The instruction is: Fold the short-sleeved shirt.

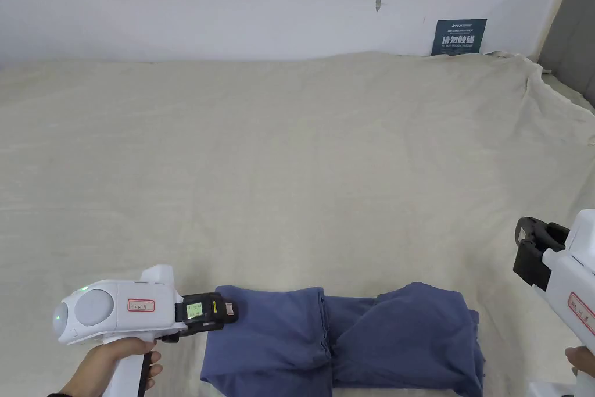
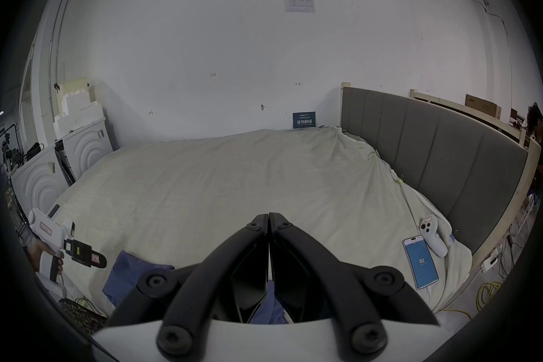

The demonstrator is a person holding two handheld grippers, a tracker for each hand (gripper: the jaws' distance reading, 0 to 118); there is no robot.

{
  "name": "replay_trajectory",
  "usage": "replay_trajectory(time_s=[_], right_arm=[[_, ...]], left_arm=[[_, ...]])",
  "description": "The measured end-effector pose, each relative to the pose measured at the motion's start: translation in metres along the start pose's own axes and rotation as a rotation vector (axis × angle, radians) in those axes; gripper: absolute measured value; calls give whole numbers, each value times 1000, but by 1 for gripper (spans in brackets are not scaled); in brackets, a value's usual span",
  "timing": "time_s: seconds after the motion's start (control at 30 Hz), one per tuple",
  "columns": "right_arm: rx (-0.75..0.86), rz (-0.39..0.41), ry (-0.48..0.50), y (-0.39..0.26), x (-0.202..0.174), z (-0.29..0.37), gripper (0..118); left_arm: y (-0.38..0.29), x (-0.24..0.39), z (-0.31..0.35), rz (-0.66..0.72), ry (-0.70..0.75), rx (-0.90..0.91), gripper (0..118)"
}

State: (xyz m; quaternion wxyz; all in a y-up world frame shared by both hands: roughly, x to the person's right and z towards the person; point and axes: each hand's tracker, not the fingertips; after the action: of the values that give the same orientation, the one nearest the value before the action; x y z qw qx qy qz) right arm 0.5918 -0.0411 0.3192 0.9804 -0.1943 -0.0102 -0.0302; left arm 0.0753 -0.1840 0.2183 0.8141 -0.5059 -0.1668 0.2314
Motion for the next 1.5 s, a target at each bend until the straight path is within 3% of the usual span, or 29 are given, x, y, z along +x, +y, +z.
replay_trajectory(time_s=[0.37, 0.5, 0.57, 0.6, 0.63, 0.77, 1.0, 1.3, 1.5], right_arm=[[-16, 9, -22, -3, 5, -1, 0], [-18, 5, -31, -4, 8, 0, 0], [-20, 4, -33, -4, 9, 0, 0], [-21, 3, -34, -5, 10, 0, 0], [-21, 2, -34, -5, 11, 0, 0], [-20, -4, -38, -5, 12, 0, 0], [-6, -8, -27, 0, 15, -2, 0], [10, -14, 16, 3, 9, -3, 0], [11, -25, 32, 1, 9, -3, 0]], left_arm=[[-8, -19, -39, 32, -60, -63, 78], [-4, -18, -42, 31, -54, -64, 47], [-4, -16, -44, 19, -43, -59, 44], [-5, -14, -44, 9, -33, -59, 29], [-7, -11, -45, 1, -35, -53, 23], [-10, 2, -39, -40, 0, -26, 10], [-8, 7, 7, -23, 19, 47, 7], [-17, -22, 88, 39, 158, 128, 7], [-18, 31, 101, -15, 114, 142, 7]])
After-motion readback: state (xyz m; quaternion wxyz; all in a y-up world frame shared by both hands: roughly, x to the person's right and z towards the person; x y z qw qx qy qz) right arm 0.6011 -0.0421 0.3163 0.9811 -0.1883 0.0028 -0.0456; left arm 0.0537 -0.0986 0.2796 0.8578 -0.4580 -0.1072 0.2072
